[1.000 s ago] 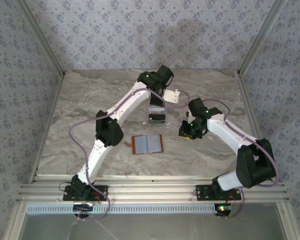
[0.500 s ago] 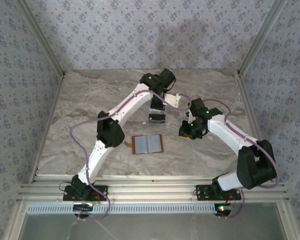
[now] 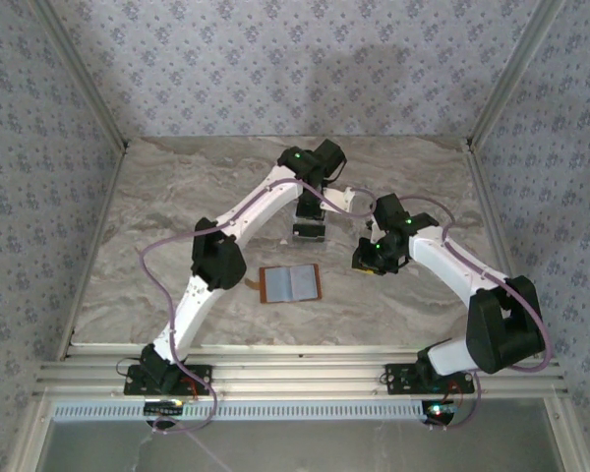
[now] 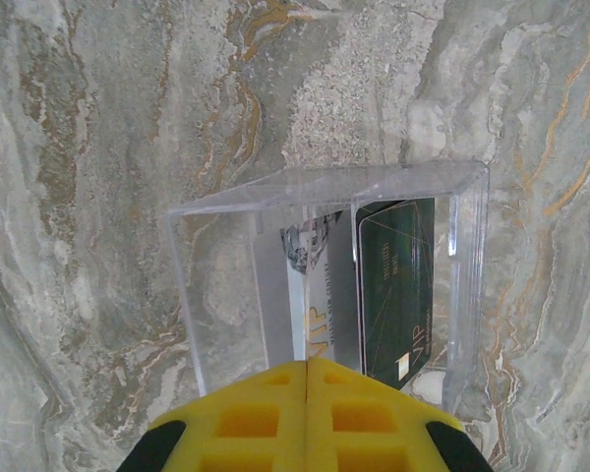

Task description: Take the credit cards out of the card holder

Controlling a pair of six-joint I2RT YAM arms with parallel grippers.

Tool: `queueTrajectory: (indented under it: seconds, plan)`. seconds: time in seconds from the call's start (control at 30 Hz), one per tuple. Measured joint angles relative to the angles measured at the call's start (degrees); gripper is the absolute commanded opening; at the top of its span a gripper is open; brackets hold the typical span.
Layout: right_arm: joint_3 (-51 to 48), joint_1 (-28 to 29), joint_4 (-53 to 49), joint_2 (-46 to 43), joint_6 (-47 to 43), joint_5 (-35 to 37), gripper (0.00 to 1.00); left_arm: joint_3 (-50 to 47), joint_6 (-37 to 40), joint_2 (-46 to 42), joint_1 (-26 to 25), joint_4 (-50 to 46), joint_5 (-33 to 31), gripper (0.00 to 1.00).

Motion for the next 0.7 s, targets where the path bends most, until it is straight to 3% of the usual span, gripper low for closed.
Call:
queueTrajectory:
  seconds: [0.23,0.47,0.7]
  plan:
    - [-0.7,0.0,0.0,0.0,0.1,0.0,0.24,0.0,-0.6,2.0,0.1,0.4,0.0,0.00]
    - [-0.7,0.0,0.0,0.0,0.1,0.0,0.24,2.3,-3.0,4.0,0.4,0.9,-0.7,0.27]
    - [-0.7,0.2,0.5,0.0,0.2,0.0,0.25,4.6,-4.0,5.0,0.8,2.2,-1.2,0.31]
